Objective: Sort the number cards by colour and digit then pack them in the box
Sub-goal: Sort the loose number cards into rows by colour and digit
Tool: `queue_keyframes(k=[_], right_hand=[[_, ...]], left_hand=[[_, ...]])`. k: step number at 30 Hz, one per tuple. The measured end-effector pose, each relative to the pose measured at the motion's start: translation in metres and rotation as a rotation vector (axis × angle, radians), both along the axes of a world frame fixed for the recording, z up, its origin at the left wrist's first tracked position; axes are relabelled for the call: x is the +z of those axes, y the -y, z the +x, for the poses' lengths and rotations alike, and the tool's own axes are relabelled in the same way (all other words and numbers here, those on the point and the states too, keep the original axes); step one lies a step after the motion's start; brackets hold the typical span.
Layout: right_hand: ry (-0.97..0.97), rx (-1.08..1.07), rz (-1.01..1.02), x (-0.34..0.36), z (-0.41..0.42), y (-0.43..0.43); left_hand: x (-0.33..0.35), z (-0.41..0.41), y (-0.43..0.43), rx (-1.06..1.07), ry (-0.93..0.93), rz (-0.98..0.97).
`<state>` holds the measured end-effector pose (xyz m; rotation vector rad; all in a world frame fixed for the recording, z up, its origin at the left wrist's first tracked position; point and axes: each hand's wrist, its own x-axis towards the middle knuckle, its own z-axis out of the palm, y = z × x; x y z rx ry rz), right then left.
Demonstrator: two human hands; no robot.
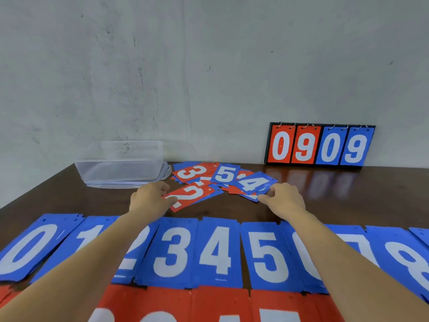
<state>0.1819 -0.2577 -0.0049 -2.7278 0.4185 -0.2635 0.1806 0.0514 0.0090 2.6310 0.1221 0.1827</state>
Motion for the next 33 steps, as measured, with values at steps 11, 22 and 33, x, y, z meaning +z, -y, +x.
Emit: queue_keyframes(k=[11,22,33], right_hand=[[-0.119,0.103,-0.111,-0.007,0.065,-0.017],[-0.140,0.130,-0.242,-0.006,0.063,-0.022],[-0.087,0.122,0.144,0.000,0.039,-0.016]], left_hand=[[-0.025,0.051,-0.007,-0.188,-0.187,0.366],[-0.025,0.053,-0.006,-0.166,-0.007,0.353],[-0.006,0.041,-0.005,-0.079,-0.176,-0.006]])
